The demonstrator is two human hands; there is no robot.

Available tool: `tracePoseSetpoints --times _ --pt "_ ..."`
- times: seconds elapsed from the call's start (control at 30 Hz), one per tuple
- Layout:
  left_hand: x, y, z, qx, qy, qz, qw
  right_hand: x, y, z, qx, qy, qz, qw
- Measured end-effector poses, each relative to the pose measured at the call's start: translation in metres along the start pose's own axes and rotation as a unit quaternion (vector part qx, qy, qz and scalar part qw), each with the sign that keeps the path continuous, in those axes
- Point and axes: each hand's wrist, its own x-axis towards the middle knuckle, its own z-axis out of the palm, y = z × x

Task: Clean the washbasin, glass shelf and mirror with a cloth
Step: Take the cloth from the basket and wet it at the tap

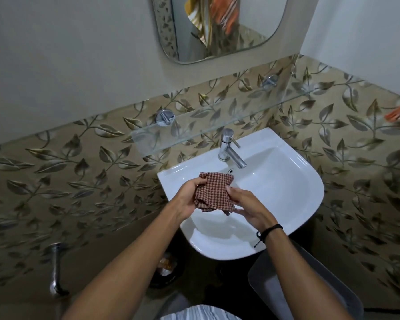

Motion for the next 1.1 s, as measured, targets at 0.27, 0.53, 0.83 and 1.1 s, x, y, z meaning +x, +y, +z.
tracePoseSetpoints --times 0.27,0.53,0.83,1.1 --pt "0.023 0.005 -0.017 0.123 0.039 0.078 0.989 0.029 0.002 0.003 0.128 0.065 -0.018 0.989" --pt "0.068 0.028 -0.033 0.287 0.168 0.166 0.928 0.079 -0.024 0.024 -0.128 0.214 -0.051 0.967" --pt "0.127 0.062 -0.044 0.433 0.212 0.223 0.847 0.155 -0.077 0.039 -0.307 0.220 -0.079 0.922" --pt "0.115 0.027 -0.036 0.577 0.170 0.382 0.702 0.136 -0.069 0.042 -0.384 0.307 -0.177 0.853"
